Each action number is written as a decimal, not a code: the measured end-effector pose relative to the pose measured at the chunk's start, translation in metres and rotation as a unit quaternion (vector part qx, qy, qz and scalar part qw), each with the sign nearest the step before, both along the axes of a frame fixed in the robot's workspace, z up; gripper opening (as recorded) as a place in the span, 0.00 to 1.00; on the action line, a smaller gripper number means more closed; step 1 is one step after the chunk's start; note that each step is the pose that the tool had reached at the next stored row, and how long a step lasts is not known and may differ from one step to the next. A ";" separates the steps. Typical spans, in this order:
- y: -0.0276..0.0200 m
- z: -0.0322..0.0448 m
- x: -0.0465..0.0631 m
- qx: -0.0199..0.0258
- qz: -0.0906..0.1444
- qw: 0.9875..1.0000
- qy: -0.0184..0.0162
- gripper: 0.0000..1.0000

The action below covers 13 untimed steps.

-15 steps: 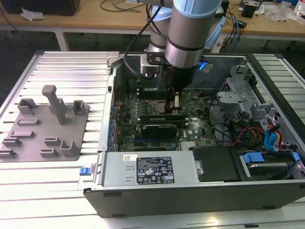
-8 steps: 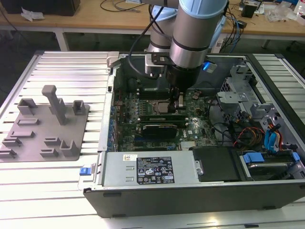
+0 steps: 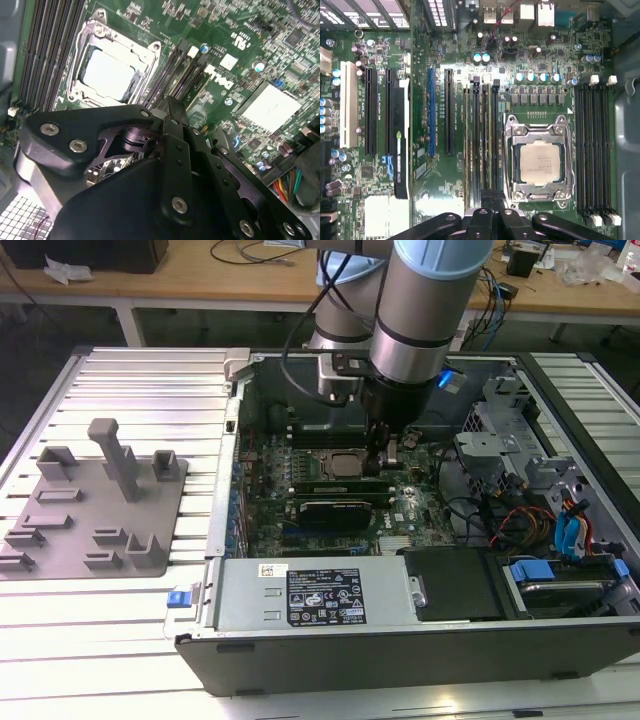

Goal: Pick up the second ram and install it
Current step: 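Press down the second ram until it locks into place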

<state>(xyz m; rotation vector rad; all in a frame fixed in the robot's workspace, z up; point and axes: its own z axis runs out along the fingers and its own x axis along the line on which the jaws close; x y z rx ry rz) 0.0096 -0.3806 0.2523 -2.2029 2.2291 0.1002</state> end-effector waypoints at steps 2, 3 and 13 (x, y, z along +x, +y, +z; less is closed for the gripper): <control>0.0000 0.0000 0.006 0.000 0.000 1.000 0.000 0.08; 0.0000 0.0000 0.008 0.000 0.000 1.000 0.000 0.08; 0.0000 -0.0073 0.024 0.000 0.000 1.000 0.000 0.08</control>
